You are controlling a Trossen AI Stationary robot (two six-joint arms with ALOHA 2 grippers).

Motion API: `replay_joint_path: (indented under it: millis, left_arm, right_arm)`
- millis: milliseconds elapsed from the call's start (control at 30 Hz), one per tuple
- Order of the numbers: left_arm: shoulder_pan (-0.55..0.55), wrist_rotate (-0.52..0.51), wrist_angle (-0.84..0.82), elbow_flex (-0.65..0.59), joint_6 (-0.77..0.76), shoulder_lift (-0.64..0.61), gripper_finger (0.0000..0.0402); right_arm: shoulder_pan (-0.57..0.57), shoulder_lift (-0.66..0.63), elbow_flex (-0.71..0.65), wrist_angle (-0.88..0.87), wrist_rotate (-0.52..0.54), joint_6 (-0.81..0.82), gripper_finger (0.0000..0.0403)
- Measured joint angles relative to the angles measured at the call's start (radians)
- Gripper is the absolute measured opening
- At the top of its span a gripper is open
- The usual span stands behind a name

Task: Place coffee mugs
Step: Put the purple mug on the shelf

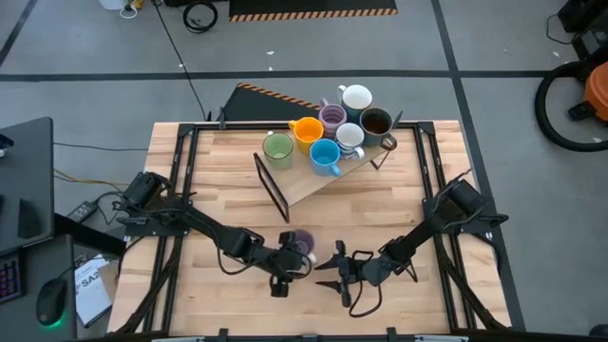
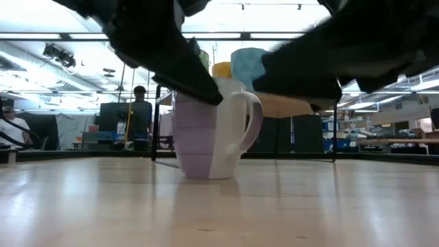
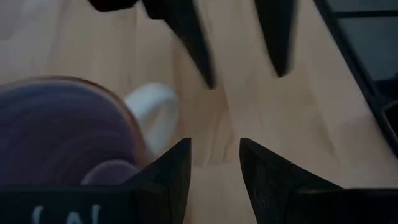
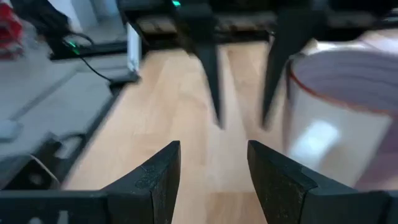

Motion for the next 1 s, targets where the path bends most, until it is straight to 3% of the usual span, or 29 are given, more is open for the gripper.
replay_joint_path:
  millis: [333, 433, 733, 1000]
  left_arm:
    - [-0.051, 0.065, -0.017, 0.018, -0.012, -0.022, 0.0142]
    - [-0.067, 0.064, -0.11, 0.061, -0.042, -0.031, 0.0142]
    - [-0.071, 0.001, -0.502, 0.212, -0.091, -0.032, 0.0142]
    - [-0.073, -0.034, -0.601, 0.22, -0.089, -0.032, 0.0142]
  right_arm:
    - [0.023, -0.01, 0.006, -0.04, 0.121, -0.033, 0.0192]
    - [0.023, -0.012, 0.006, -0.067, 0.163, -0.019, 0.0192]
    - [-0.004, -0.014, 0.006, -0.116, 0.134, 0.022, 0.0204]
    - [0.018, -0.014, 0.006, -0.109, 0.191, 0.002, 0.0215]
